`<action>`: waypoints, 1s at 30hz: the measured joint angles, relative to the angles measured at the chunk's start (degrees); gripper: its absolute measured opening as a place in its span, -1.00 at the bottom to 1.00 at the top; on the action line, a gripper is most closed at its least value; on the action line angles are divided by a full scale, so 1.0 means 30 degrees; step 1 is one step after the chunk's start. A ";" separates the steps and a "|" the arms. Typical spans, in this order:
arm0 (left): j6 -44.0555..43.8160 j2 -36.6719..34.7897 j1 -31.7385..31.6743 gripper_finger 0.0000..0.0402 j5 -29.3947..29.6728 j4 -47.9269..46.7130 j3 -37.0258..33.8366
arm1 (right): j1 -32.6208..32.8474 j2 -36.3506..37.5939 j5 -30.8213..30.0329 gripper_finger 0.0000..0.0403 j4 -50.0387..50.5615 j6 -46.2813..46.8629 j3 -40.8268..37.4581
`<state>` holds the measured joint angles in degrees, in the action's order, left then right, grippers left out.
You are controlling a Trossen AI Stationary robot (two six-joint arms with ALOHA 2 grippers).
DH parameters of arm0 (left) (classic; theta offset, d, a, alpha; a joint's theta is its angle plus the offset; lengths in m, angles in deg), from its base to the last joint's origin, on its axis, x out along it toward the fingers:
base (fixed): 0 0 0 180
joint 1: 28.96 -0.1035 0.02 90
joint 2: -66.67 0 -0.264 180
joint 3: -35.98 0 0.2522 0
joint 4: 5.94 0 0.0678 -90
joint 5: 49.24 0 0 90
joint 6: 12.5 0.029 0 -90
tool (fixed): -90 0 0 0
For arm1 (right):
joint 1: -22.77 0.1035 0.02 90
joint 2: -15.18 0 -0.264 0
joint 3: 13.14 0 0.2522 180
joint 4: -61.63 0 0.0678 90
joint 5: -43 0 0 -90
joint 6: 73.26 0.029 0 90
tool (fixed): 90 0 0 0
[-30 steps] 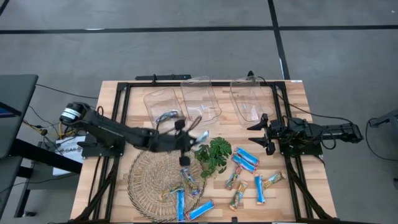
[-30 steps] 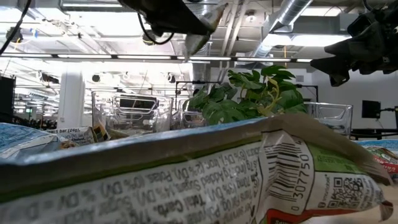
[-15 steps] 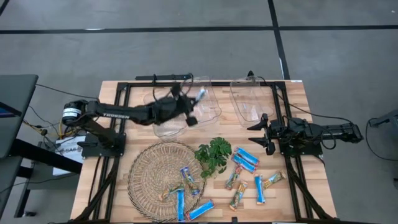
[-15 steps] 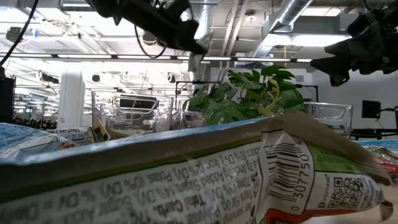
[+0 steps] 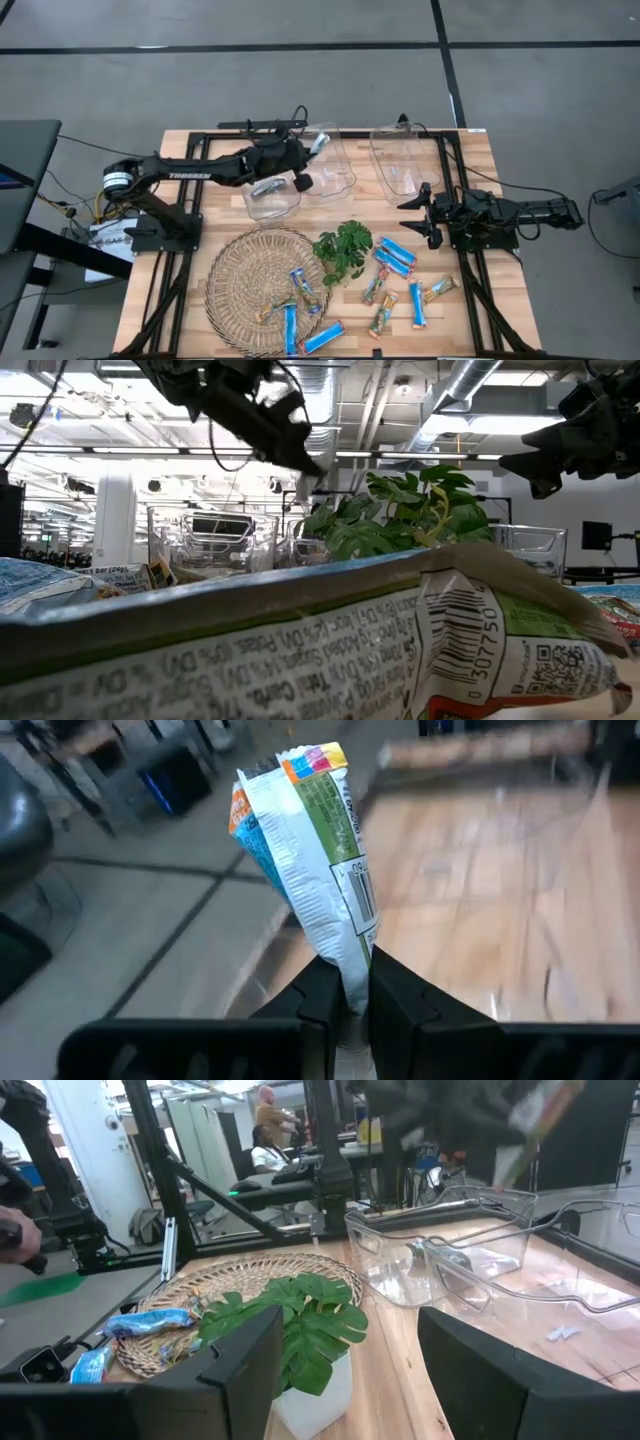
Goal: Pick and place Granola Bars by type
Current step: Put the yellow granola bar into the middle transparent bin
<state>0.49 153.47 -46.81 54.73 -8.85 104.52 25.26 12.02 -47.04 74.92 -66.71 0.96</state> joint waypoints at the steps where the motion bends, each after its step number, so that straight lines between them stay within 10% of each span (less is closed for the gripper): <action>1: 0.0002 0.0350 0.0000 -0.85 -0.0016 -0.0607 0.0139 | 0.0000 0.0007 0.0000 0.12 0.0000 0.0000 0.0007; 19: 0.2974 0.6137 0.0925 -0.82 0.3722 -0.7954 0.6875 | 0.0001 0.0007 0.0022 0.12 0.0000 0.0000 0.0000; 30: 0.2016 0.6137 0.0955 -0.30 0.3058 -0.8522 0.6909 | 0.0000 0.0004 0.0015 0.12 0.0000 0.0000 0.0004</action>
<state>6.54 171.88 -43.94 63.91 -34.41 125.24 25.26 12.03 -46.99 74.92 -66.71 0.97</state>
